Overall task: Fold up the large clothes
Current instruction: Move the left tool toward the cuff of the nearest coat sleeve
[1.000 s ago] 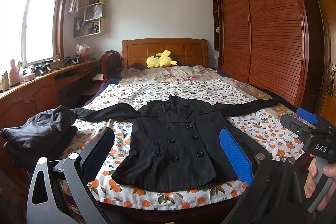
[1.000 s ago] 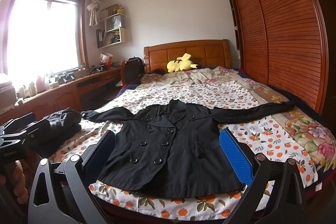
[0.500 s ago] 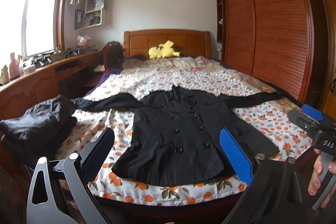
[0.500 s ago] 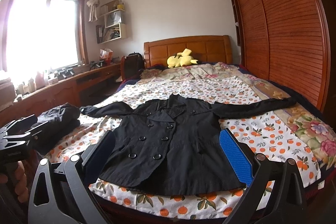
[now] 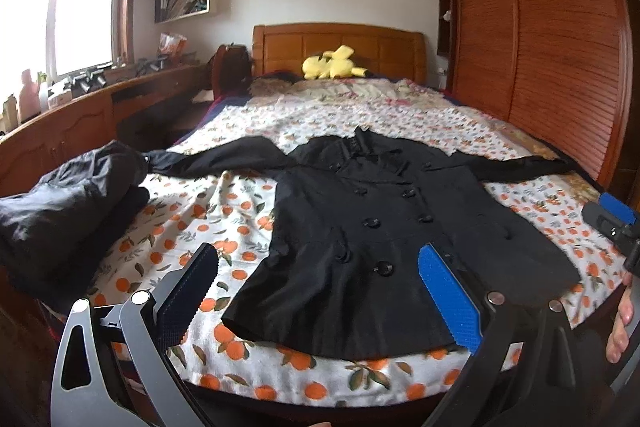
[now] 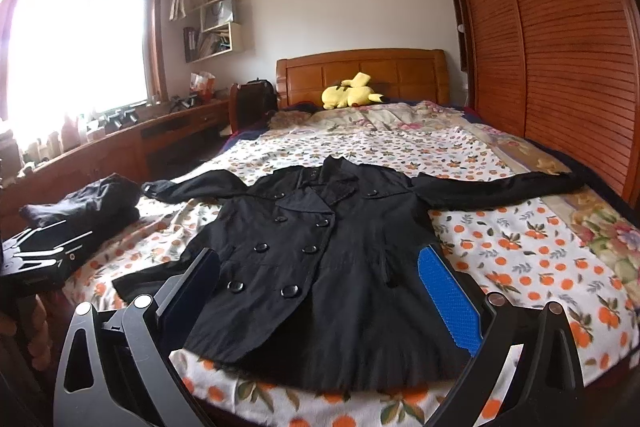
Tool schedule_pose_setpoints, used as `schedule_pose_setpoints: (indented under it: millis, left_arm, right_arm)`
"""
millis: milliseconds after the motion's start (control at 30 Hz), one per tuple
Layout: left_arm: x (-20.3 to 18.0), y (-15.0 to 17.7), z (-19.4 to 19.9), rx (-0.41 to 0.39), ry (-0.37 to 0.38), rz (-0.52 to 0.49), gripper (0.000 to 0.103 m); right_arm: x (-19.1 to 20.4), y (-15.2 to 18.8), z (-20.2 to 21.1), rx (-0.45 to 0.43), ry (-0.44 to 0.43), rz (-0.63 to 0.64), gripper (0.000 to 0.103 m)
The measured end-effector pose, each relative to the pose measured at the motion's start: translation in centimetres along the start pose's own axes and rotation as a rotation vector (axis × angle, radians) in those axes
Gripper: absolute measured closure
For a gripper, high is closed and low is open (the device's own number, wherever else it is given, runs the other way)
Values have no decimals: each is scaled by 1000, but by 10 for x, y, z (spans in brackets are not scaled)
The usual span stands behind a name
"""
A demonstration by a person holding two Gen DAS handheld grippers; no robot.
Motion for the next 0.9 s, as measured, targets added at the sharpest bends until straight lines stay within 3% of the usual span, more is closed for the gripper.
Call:
schedule_pose_setpoints:
  millis: [567, 900]
  left_arm:
    - [73, -27, -90, 52, -82, 39, 2]
    - [99, -50, -149, 105, -10, 32, 2]
  right_arm:
    - [43, -47, -124, 35, -87, 99, 7]
    - [51, -77, -205, 56, -88, 119, 7]
Point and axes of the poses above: each gripper's, at about its wrist camera, not at the fingertips, and z roughly against the way its jaws point, x to its left, y to its underside, the point moved 10 cm from there along -z, roughly the way its jaws point, and after that the axes turned 9 degrees about x, right-handed, at the moved point
